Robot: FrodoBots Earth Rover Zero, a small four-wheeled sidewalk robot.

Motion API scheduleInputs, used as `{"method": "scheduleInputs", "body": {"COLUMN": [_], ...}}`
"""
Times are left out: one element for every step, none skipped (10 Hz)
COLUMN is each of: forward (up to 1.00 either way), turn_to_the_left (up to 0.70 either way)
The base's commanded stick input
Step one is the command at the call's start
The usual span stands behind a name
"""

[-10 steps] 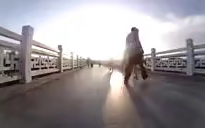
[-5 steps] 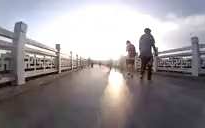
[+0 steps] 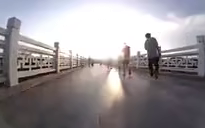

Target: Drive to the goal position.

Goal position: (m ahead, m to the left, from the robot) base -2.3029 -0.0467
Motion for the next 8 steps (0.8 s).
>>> {"method": "scheduleInputs", "body": {"forward": [0.45,0.45,0.45,0.45,0.45,0.45,0.45,0.45], "turn_to_the_left": [0.0,0.0,0.0,0.0,0.0,0.0,0.0,0.0]}}
